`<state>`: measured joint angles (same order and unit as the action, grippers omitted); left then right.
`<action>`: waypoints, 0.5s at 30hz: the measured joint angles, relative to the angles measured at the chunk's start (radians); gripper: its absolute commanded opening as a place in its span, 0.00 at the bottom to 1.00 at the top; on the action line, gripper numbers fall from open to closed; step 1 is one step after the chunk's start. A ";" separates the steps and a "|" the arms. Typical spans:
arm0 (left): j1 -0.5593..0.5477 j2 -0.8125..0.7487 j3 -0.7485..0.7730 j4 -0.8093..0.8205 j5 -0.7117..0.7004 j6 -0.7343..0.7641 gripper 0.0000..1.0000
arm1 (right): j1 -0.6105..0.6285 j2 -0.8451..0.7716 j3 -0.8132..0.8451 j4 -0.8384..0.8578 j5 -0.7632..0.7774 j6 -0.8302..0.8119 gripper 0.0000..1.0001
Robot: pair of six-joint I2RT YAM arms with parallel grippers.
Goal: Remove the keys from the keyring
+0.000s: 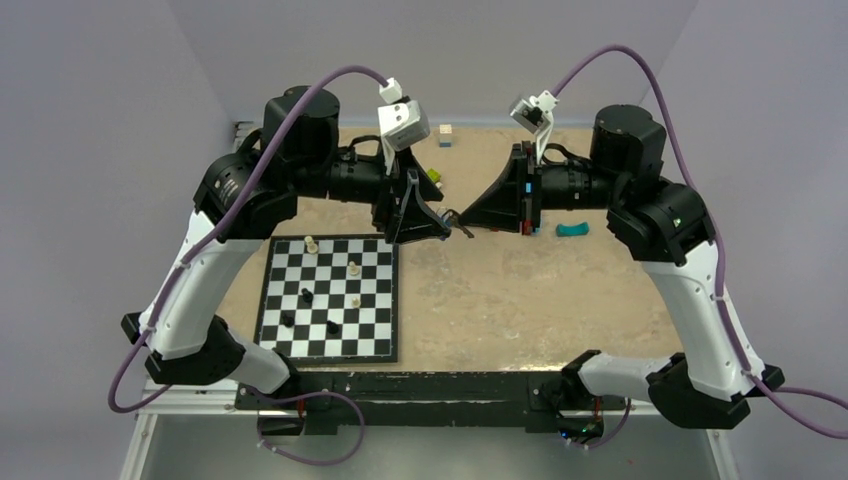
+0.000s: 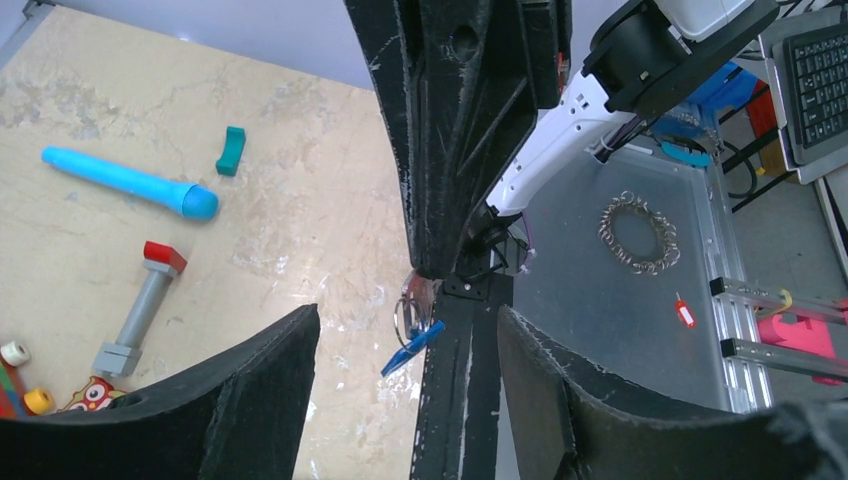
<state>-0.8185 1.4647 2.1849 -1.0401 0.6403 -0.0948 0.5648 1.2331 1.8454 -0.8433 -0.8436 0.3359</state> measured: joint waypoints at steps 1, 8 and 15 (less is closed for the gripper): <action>0.000 0.002 0.002 0.000 0.000 0.000 0.66 | 0.000 -0.003 -0.002 0.000 -0.006 -0.001 0.00; 0.000 0.009 0.009 0.012 0.010 -0.025 0.50 | 0.003 -0.011 -0.006 0.007 -0.016 -0.011 0.00; 0.000 0.014 0.011 0.024 0.018 -0.045 0.31 | 0.004 -0.010 -0.006 0.010 -0.016 -0.021 0.00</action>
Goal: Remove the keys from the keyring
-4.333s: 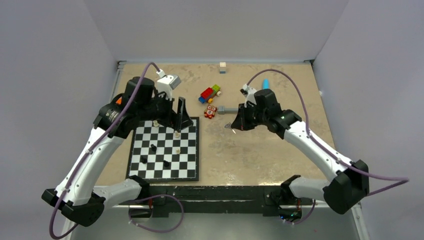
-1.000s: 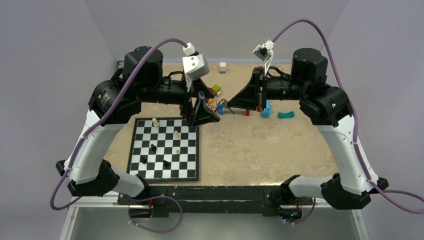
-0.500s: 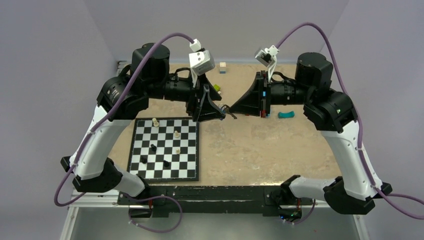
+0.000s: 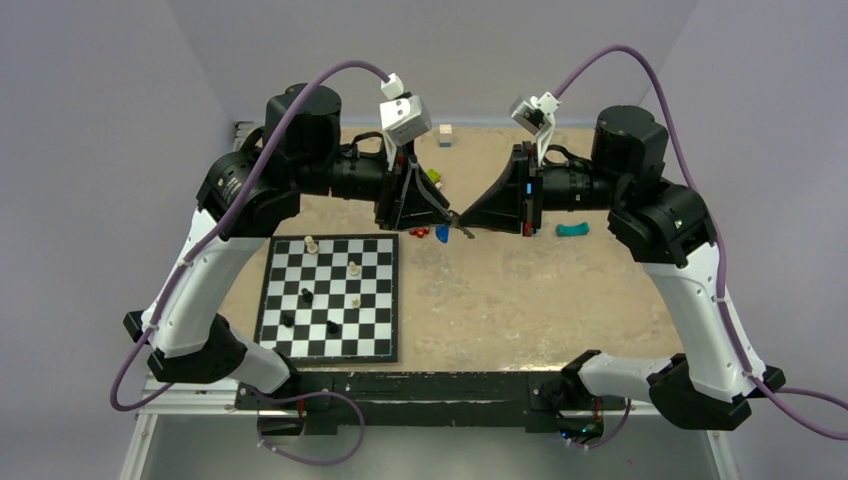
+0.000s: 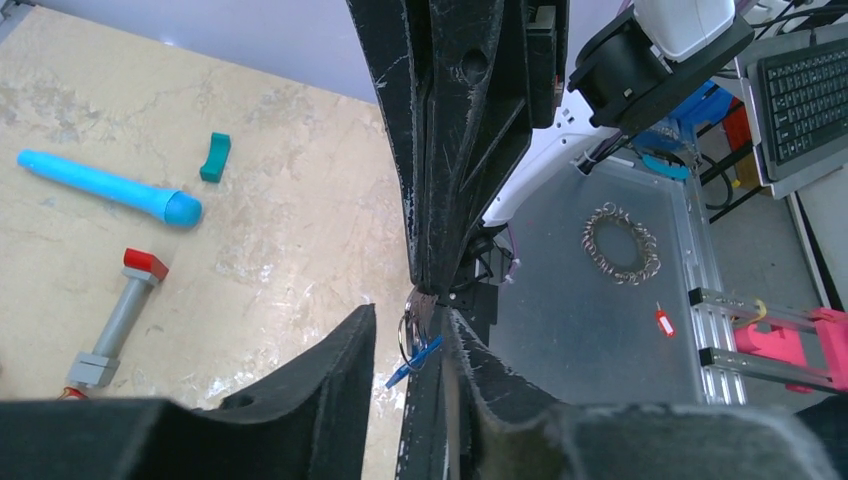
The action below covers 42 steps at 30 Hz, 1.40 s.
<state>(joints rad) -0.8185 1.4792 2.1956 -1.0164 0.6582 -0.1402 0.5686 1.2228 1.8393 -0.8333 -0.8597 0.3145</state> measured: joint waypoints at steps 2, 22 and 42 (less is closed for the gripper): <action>0.000 0.000 0.000 -0.001 0.000 0.000 0.26 | 0.000 0.000 0.000 0.002 0.000 -0.003 0.00; 0.000 -0.016 -0.029 0.041 0.001 -0.055 0.00 | 0.001 -0.016 -0.039 0.071 0.001 0.018 0.51; 0.000 -0.106 -0.149 0.232 -0.024 -0.218 0.00 | 0.001 -0.018 -0.080 0.271 -0.053 0.130 0.29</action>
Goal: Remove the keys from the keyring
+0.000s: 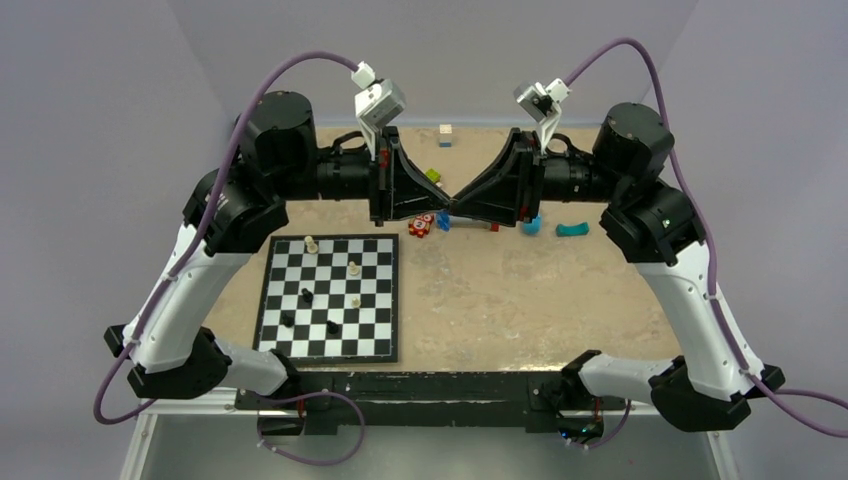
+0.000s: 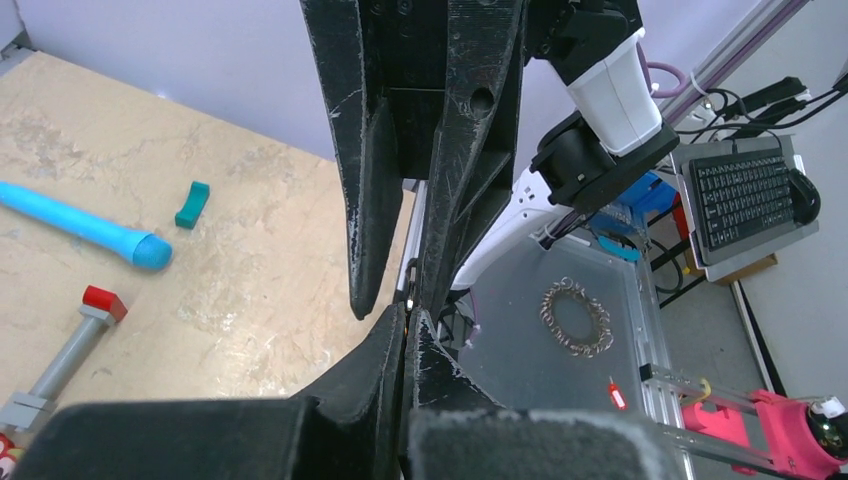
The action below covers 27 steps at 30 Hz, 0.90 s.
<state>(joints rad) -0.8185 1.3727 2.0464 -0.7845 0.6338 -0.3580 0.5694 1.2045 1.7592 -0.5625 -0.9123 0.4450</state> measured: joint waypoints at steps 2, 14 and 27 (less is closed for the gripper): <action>0.001 0.000 -0.002 0.004 -0.005 -0.002 0.00 | 0.000 0.002 0.000 0.008 -0.003 0.006 0.23; 0.006 -0.003 -0.016 0.024 -0.019 -0.042 0.64 | 0.000 0.001 0.000 0.009 -0.024 0.007 0.00; 0.007 -0.019 0.028 -0.008 -0.109 -0.024 0.59 | 0.002 0.000 0.000 -0.026 -0.021 -0.015 0.00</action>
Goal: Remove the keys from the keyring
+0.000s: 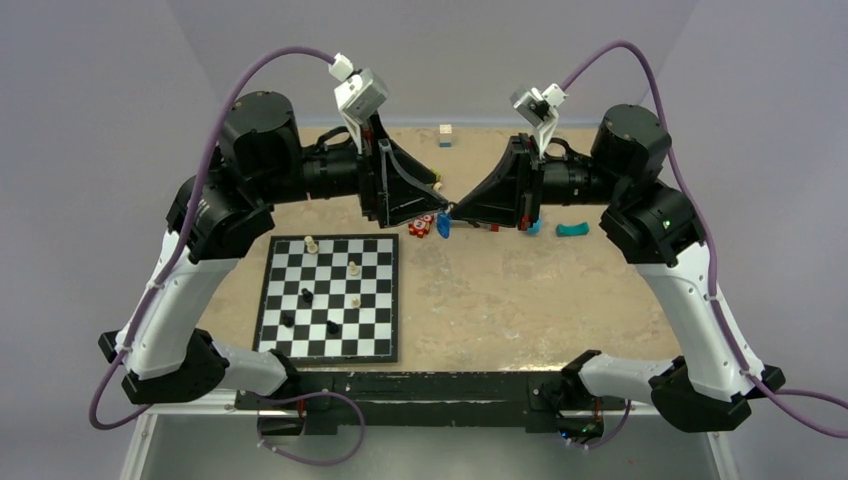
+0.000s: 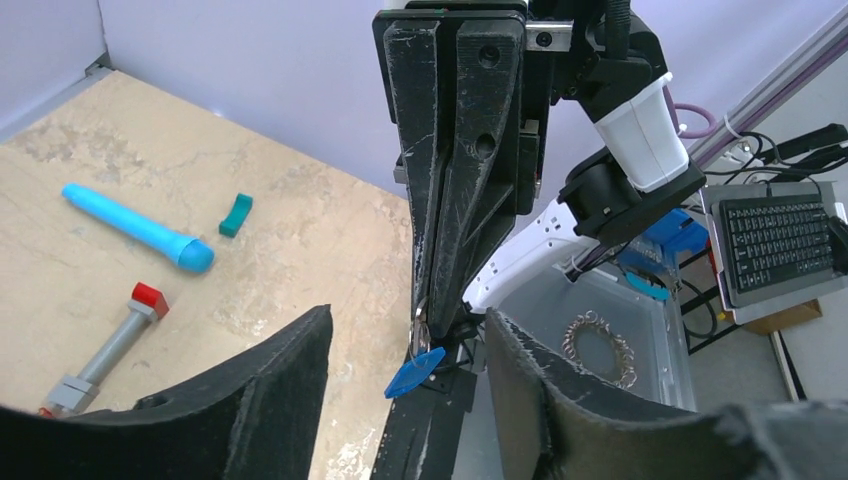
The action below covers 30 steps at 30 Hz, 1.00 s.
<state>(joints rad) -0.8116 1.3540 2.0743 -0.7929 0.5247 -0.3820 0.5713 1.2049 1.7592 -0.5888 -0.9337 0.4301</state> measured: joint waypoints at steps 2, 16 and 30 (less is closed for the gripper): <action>0.000 0.001 0.011 -0.014 0.000 0.008 0.55 | 0.000 0.000 0.000 -0.001 0.000 0.000 0.00; 0.005 0.060 0.048 -0.087 0.063 0.025 0.42 | 0.000 0.000 0.015 -0.003 0.000 0.000 0.00; 0.005 0.070 0.068 -0.092 0.085 0.026 0.39 | 0.000 0.000 0.015 -0.010 0.001 -0.001 0.00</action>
<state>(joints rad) -0.8070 1.4239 2.1418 -0.8852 0.6094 -0.3561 0.5713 1.2053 1.7741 -0.5987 -0.9329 0.4294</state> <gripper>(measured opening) 0.377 0.014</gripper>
